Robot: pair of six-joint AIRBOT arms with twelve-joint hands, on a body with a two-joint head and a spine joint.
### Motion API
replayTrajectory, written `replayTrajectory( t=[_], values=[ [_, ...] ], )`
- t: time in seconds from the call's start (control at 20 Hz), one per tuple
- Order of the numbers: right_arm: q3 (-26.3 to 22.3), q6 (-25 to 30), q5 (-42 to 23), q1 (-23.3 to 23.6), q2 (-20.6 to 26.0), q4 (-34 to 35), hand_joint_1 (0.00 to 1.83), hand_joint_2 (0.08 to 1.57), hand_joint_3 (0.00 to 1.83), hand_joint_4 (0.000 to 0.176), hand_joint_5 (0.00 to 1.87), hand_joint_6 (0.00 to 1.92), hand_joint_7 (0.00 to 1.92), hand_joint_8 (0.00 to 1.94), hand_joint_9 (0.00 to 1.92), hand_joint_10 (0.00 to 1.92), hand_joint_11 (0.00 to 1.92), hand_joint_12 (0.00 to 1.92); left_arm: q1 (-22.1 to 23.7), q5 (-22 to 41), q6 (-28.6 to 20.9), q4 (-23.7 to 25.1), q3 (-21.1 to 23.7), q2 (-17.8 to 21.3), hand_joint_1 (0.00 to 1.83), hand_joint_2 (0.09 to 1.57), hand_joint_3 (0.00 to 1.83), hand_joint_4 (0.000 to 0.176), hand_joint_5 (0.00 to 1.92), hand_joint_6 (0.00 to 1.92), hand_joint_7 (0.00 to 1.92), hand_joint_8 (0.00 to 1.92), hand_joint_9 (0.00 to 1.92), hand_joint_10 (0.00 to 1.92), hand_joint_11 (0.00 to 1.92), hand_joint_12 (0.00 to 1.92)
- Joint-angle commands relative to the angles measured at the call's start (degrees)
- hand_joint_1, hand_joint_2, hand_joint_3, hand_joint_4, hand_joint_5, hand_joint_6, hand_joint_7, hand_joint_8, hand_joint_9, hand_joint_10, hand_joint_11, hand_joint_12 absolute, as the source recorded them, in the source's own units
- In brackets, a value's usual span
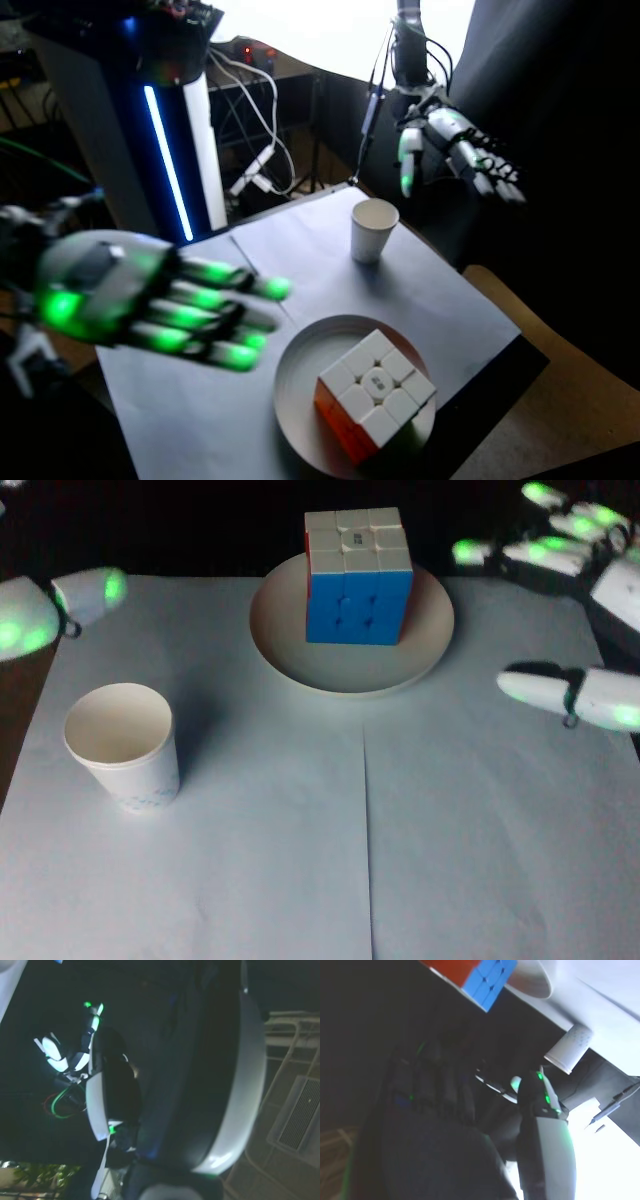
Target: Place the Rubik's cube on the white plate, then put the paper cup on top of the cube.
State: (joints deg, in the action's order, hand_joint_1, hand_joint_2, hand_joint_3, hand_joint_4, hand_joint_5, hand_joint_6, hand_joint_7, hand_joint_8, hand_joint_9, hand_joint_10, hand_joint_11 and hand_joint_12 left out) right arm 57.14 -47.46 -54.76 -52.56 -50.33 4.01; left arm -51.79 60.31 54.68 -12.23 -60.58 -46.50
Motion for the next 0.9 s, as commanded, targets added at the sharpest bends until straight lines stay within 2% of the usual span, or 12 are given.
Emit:
replayTrajectory(
  t=[0.0, 0.1, 0.15, 0.3, 0.35, 0.4, 0.5, 0.6, 0.65, 0.75, 0.8, 0.85],
  values=[
    [-0.6, 0.1, -7.5, -0.2, 0.3, 0.2, 1.01, 1.41, 0.0, 0.002, 0.41, 1.76, 0.56, 1.72, 0.28, 1.66, 0.0, 1.89, -0.3, 8.5, -0.2, -0.4, 0.5, 0.8, 0.5, 1.18, 0.0, 0.113, 0.06, 0.0, 0.05, 0.0, 0.06, 0.0, 0.0, 0.41],
    [-1.7, -0.5, -7.5, -1.8, 0.7, 0.2, 1.02, 1.39, 0.0, 0.02, 0.47, 1.74, 0.57, 1.69, 0.41, 1.76, 0.26, 1.91, -2.8, 10.2, -2.1, -0.3, 1.4, 1.7, 0.53, 1.11, 0.0, 0.118, 0.03, 0.0, 0.03, 0.0, 0.02, 0.0, 0.0, 0.19],
    [-2.1, -1.6, -7.5, -2.3, 0.9, 0.6, 1.03, 1.39, 0.0, 0.021, 0.48, 1.74, 0.57, 1.69, 0.42, 1.75, 0.34, 1.88, -3.8, 10.7, -2.9, -0.1, 1.8, 2.0, 0.48, 1.07, 0.0, 0.152, 0.02, 0.0, 0.03, 0.0, 0.02, 0.0, 0.0, 0.25],
    [-3.5, -5.5, -7.5, -3.2, 1.3, 2.8, 1.03, 1.38, 0.0, 0.026, 0.51, 1.76, 0.56, 1.65, 0.45, 1.78, 0.39, 1.92, -5.8, 11.0, -4.7, 1.2, 2.9, 3.0, 0.54, 1.03, 0.0, 0.113, 0.0, 0.0, 0.0, 0.0, 0.0, 0.0, 0.0, 0.27],
    [-3.5, -5.5, -7.5, -3.3, 1.3, 2.9, 1.03, 1.38, 0.0, 0.017, 0.48, 1.76, 0.59, 1.66, 0.53, 1.83, 0.49, 1.92, -6.3, 10.8, -5.4, 2.0, 3.2, 3.2, 0.56, 1.02, 0.0, 0.1, 0.0, 0.0, 0.0, 0.0, 0.0, 0.0, 0.0, 0.27],
    [-3.5, -5.5, -7.5, -3.5, 1.3, 3.2, 1.03, 1.39, 0.0, 0.027, 0.5, 1.75, 0.54, 1.69, 0.44, 1.82, 0.47, 1.92, -6.6, 10.5, -5.9, 2.9, 3.7, 3.4, 0.55, 0.96, 0.0, 0.117, 0.0, 0.0, 0.03, 0.0, 0.04, 0.01, 0.0, 0.67],
    [-3.5, -5.5, -7.5, -3.6, 1.3, 3.4, 1.02, 1.4, 0.0, 0.026, 0.5, 1.77, 0.52, 1.69, 0.42, 1.8, 0.45, 1.92, -7.0, 9.7, -6.9, 4.5, 4.1, 3.5, 0.54, 0.95, 0.0, 0.134, 0.0, 0.0, 0.04, 0.01, 0.05, 0.01, 0.0, 0.73],
    [-3.5, -5.5, -7.5, -3.7, 1.2, 3.4, 1.01, 1.4, 0.0, 0.027, 0.48, 1.78, 0.54, 1.68, 0.41, 1.77, 0.31, 1.92, -8.0, 7.9, -8.3, 6.4, 4.8, 3.9, 0.56, 0.94, 0.0, 0.123, 0.01, 0.0, 0.09, 0.0, 0.1, 0.02, 0.0, 0.89],
    [-3.5, -5.5, -7.5, -3.7, 1.2, 3.4, 1.02, 1.4, 0.0, 0.0, 0.42, 1.82, 0.59, 1.68, 0.48, 1.8, 0.35, 1.92, -8.7, 7.3, -8.3, 6.6, 5.1, 4.0, 0.51, 0.95, 0.0, 0.151, 0.0, 0.0, 0.03, 0.0, 0.07, 0.01, 0.0, 0.84],
    [-3.5, -5.5, -7.5, -3.7, 1.2, 3.4, 1.0, 1.42, 0.0, 0.016, 0.44, 1.85, 0.52, 1.7, 0.41, 1.83, 0.4, 1.92, -10.7, 6.4, -8.4, 6.7, 5.6, 4.0, 0.67, 0.98, 0.0, 0.13, 0.0, 0.0, 0.01, 0.0, 0.08, 0.0, 0.0, 0.84],
    [-3.5, -5.5, -7.5, -3.7, 1.1, 3.4, 1.0, 1.42, 0.0, 0.017, 0.44, 1.85, 0.52, 1.7, 0.4, 1.83, 0.39, 1.92, -11.3, 5.7, -8.5, 6.6, 5.9, 4.0, 0.61, 0.99, 0.0, 0.162, 0.0, 0.0, 0.0, 0.0, 0.06, 0.0, 0.0, 0.76],
    [-3.5, -5.5, -7.5, -3.7, 1.1, 3.5, 1.02, 1.4, 0.0, 0.02, 0.46, 1.79, 0.57, 1.68, 0.48, 1.83, 0.45, 1.92, -11.9, 4.9, -8.6, 6.7, 6.1, 3.9, 0.58, 0.99, 0.0, 0.108, 0.01, 0.0, 0.02, 0.0, 0.06, 0.0, 0.0, 0.63]
  ],
)
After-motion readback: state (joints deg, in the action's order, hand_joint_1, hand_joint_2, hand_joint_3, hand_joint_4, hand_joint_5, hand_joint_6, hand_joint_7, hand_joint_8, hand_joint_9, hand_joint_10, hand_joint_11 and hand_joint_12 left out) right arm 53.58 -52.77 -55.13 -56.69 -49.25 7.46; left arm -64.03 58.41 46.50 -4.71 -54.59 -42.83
